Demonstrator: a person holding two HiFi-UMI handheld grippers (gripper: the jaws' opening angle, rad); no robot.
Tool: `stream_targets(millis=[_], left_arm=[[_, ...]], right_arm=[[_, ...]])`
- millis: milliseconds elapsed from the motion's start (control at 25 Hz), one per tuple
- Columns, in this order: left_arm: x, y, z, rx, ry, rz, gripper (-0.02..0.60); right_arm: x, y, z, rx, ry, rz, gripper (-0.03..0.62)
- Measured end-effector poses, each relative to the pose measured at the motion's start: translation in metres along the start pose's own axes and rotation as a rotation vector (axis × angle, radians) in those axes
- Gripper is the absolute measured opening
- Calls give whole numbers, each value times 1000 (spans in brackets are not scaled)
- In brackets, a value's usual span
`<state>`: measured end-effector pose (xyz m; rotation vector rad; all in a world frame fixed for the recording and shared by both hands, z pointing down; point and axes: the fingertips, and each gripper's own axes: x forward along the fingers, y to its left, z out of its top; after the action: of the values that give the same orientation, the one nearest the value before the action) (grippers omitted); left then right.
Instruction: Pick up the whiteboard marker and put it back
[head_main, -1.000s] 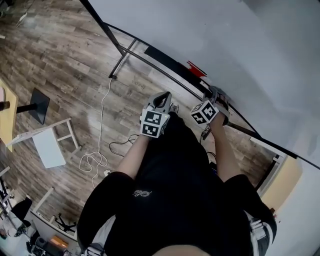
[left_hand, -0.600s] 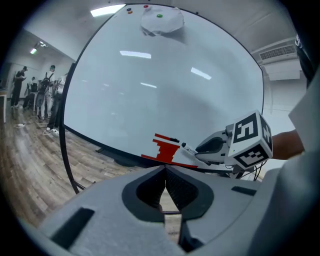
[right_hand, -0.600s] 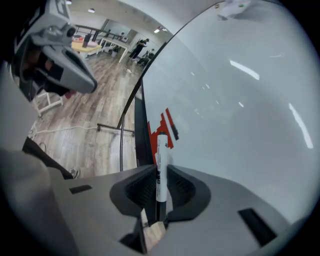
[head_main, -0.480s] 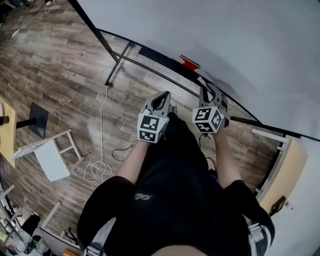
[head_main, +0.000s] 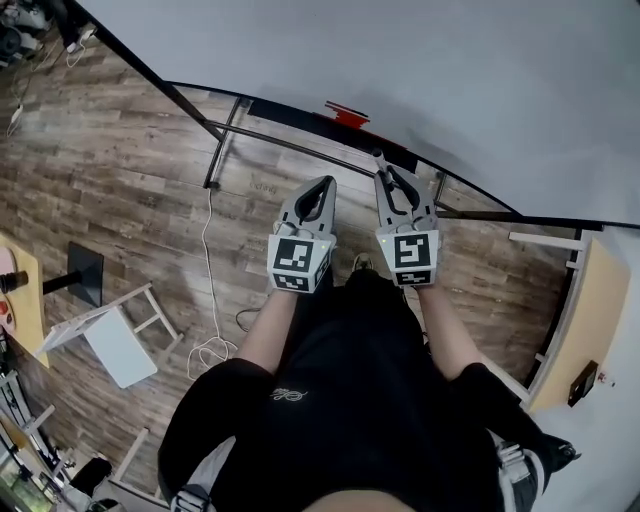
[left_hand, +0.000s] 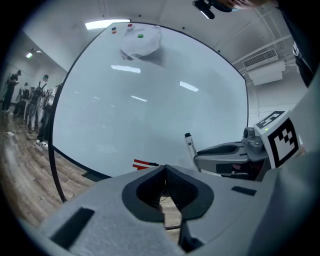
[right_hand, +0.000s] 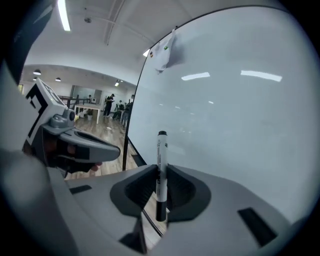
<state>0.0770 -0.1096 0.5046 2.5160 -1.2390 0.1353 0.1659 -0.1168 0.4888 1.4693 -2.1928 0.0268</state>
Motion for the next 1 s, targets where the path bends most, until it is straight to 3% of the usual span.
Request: stream_targets(millis=[600, 1000], left_arm=[[21, -119, 23, 87, -61, 108, 6], [15, -220, 36, 129, -127, 159, 6]], right_arm=[[-96, -75, 1, 214, -281, 48, 56], [-186, -123, -20, 243, -393, 97, 57]])
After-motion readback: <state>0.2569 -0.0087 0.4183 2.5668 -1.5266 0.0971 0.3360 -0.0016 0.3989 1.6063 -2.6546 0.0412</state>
